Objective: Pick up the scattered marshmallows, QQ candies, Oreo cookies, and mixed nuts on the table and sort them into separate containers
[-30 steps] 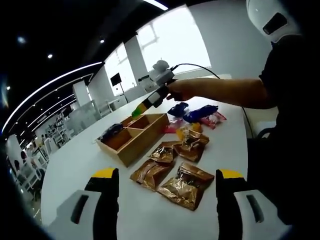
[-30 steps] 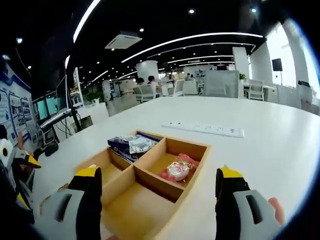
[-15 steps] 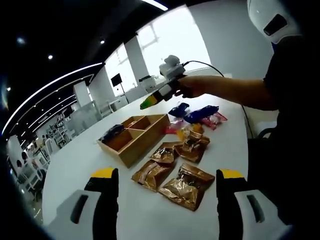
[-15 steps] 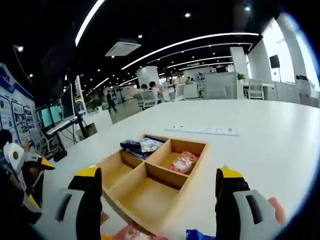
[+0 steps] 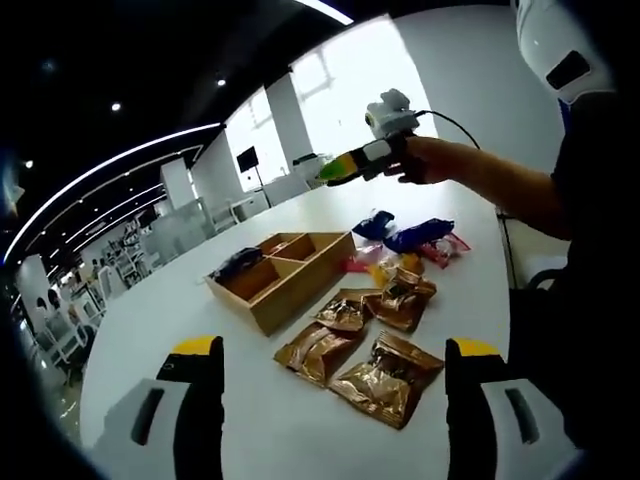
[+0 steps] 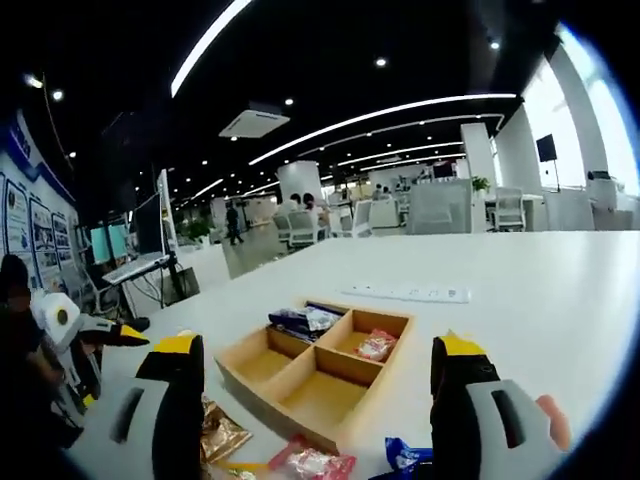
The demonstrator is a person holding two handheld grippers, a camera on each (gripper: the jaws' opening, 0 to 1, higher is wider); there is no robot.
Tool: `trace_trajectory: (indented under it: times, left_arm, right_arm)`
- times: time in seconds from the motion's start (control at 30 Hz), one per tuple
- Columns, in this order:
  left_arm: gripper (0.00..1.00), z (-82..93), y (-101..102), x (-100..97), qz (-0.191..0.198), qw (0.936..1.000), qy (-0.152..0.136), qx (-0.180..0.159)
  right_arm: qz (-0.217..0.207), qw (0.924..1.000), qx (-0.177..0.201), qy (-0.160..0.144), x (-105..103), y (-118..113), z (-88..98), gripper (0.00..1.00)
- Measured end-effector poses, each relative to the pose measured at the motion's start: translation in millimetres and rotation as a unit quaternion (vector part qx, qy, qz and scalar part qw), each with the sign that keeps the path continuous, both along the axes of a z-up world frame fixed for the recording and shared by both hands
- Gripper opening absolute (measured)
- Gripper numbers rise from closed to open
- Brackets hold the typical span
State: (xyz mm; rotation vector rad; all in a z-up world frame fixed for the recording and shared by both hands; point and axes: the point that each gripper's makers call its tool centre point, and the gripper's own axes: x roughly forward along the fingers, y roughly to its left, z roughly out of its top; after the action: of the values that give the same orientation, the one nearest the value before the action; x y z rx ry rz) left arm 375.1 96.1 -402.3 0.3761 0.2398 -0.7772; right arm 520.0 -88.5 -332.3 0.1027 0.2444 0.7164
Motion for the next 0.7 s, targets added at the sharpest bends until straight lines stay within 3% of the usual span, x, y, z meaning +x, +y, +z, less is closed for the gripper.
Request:
trace_trajectory:
  times: [0.33,0.7]
  left_arm:
    - [0.97,3.9,6.0,5.5,0.011,0.9998,0.0,-0.019]
    - [0.97,4.0,8.5,9.2,0.012,0.9997,0.0,-0.021]
  right_arm:
    - [0.0,0.9995,-0.005,-0.031,-34.8,-6.3,11.6,0.88]
    - [0.001,0.9997,-0.014,-0.019,-63.4,-11.4,-2.5,0.88]
